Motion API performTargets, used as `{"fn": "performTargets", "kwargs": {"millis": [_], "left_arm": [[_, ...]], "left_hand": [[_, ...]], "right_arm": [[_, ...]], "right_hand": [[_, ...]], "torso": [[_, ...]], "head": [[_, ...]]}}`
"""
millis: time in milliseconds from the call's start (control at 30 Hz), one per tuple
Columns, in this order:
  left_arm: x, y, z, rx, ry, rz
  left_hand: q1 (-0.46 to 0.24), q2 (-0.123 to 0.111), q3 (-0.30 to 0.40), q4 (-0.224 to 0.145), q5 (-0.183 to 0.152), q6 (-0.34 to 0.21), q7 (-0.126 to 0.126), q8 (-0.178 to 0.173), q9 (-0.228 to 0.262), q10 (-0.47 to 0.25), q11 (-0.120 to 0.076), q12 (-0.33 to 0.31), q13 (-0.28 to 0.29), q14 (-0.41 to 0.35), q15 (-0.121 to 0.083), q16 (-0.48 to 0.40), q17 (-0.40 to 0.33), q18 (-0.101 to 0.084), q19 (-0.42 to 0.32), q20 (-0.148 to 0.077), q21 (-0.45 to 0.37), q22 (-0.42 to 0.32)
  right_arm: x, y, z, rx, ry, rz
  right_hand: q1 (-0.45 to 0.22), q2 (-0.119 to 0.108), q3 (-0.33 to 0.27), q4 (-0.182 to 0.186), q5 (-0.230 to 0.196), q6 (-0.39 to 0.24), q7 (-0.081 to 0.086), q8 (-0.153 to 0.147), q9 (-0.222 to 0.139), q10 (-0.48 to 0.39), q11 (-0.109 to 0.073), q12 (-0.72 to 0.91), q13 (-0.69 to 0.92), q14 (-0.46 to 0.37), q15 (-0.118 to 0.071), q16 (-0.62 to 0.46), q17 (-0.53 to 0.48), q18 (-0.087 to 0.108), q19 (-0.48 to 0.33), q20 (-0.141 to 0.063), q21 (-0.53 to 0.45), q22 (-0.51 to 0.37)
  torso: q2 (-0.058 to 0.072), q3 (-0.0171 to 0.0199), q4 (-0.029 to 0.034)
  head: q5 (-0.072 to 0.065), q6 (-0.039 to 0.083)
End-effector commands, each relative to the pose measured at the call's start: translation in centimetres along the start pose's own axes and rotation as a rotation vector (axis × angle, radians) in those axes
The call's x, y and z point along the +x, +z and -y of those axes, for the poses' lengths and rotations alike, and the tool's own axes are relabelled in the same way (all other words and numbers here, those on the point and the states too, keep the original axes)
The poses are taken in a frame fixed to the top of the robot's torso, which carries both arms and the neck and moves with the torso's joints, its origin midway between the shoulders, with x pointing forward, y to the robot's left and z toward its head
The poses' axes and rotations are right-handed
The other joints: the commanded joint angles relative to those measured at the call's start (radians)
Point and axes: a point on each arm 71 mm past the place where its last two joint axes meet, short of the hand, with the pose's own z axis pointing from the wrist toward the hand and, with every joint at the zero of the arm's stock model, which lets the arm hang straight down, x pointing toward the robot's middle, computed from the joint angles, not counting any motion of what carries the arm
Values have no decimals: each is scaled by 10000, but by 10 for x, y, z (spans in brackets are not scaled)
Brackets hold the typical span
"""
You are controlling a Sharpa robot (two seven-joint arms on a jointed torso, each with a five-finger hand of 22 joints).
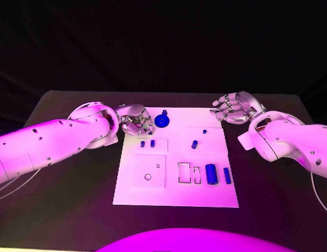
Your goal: Assemble the parts on the task board
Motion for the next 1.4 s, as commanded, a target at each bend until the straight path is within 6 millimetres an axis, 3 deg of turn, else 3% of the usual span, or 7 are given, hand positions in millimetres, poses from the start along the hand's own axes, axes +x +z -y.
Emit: {"fn": "performTargets", "kwargs": {"millis": [33,1400], "left_arm": [[2,0,0,-8,24,-178],[-2,-5,3,389,-979,274]], "left_hand": [[28,46,58,-24,5,-12,42,28,10,-12,23,-26,-30,123,22,41,491,-76,99,3,30,13],[-399,-320,182,-18,-20,-501,124,-342,-71,-113,94,-110,-232,158,88,43,553,-85,112,49,80,84]], "right_arm": [[0,0,-1,-155,-52,-3],[1,0,-1,-120,-26,-32]], "right_hand": [[81,-31,19,-49,-11,-52,504,40,-9,-44,-17,55,-7,-29,-3,-35,-9,55,-42,-3,7,-9],[91,-39,35,-66,-12,-70,507,59,-32,-54,-14,70,-59,-33,0,-43,-41,53,-39,-1,7,-58]], "torso": [[2,3,2],[3,1,-5]], "head": [[-4,0],[11,14]]}}
